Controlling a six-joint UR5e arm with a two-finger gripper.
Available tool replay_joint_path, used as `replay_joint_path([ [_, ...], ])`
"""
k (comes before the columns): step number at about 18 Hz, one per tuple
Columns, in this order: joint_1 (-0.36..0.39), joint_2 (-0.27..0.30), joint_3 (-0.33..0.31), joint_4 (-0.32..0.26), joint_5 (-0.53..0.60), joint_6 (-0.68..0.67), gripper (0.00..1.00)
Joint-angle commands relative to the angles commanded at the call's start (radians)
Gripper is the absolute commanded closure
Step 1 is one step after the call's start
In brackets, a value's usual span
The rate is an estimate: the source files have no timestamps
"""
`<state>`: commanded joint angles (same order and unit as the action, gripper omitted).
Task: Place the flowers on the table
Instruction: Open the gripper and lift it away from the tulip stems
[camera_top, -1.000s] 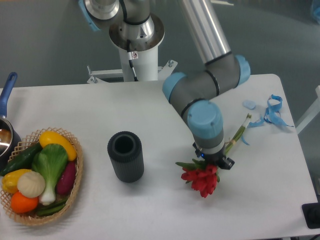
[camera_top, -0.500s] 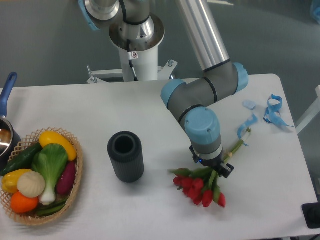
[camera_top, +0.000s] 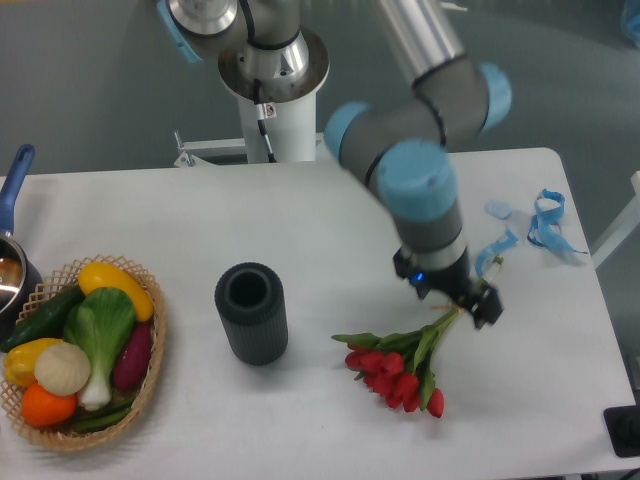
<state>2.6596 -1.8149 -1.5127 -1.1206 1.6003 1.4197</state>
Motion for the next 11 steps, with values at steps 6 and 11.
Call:
replay_joint_path([
  [6, 0.163, 0.085, 0.057, -0.248, -0.091, 0.312, 0.00],
  [11, 0.296, 0.128, 0.052, -0.323, -0.180, 0.496, 0.00],
])
